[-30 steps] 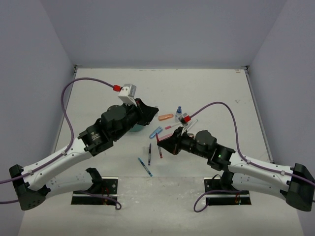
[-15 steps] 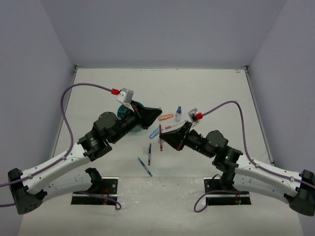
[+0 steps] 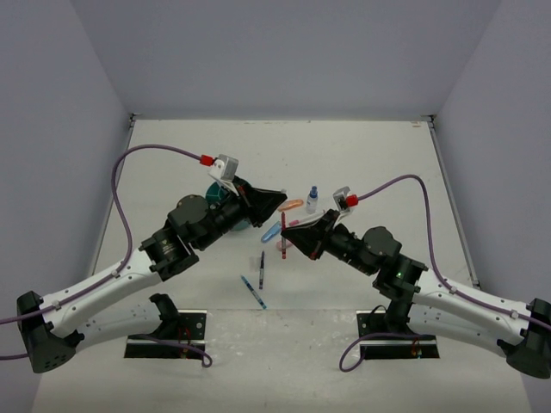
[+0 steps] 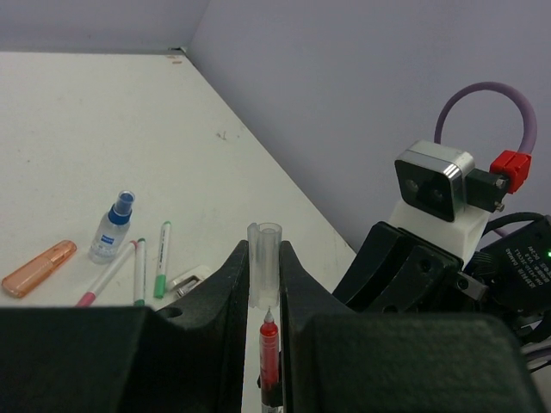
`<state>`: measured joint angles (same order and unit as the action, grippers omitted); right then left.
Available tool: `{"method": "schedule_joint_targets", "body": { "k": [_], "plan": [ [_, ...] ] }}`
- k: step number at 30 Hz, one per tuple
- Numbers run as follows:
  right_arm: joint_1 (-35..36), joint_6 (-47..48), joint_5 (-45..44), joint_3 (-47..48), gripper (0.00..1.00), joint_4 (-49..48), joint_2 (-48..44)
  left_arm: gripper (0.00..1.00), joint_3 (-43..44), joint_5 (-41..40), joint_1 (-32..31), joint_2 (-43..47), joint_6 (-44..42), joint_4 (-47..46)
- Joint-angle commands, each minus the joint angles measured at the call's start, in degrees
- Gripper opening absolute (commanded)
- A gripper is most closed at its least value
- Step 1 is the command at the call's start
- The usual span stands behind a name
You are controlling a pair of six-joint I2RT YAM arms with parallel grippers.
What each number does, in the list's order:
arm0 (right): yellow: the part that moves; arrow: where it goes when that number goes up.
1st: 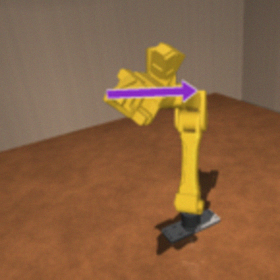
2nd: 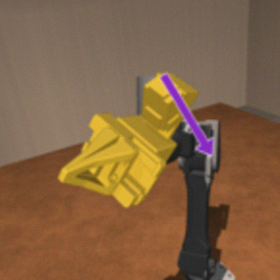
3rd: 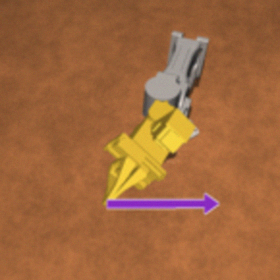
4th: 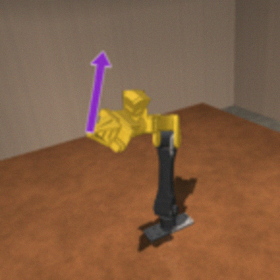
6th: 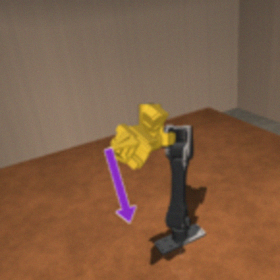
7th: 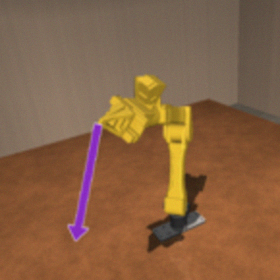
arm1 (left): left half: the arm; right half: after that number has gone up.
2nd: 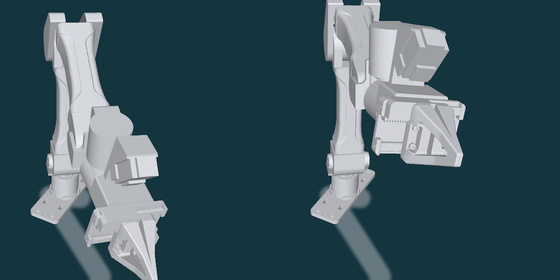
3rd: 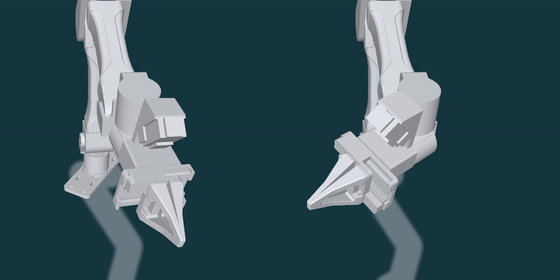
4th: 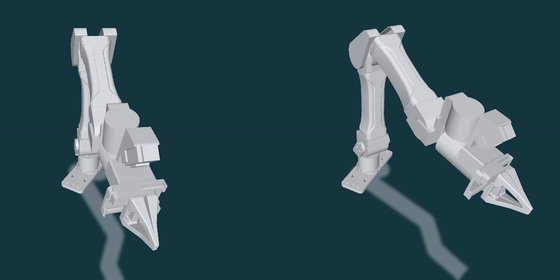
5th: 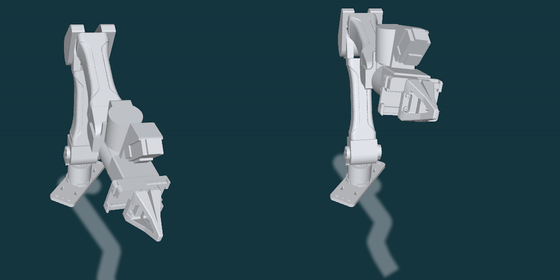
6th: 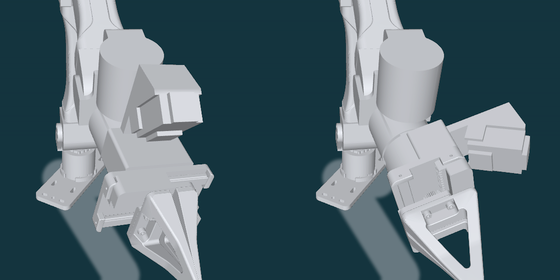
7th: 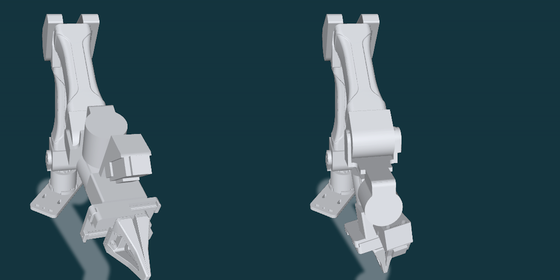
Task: Sort the stationery into containers
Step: Close the pen cap on the pen.
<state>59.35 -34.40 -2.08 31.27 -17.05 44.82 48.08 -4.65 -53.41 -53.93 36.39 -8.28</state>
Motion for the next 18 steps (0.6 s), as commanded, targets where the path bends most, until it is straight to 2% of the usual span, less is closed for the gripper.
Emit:
{"method": "schedule_joint_targets", "body": {
  "k": [1,11,18],
  "plan": [
    [0.35,1.26,-3.34,2.89,0.00,-0.13,-0.81,0.00,-0.79,1.77,-0.29,-0.51,0.14,-3.29],
    [-0.60,1.68,-5.37,6.41,0.00,1.73,0.37,0.00,-3.50,3.88,-0.29,0.25,0.87,-5.13],
    [-0.99,2.06,-5.49,13.47,0.00,1.62,3.94,0.00,-5.56,3.36,-0.29,1.62,1.46,-6.98]
  ]
}}
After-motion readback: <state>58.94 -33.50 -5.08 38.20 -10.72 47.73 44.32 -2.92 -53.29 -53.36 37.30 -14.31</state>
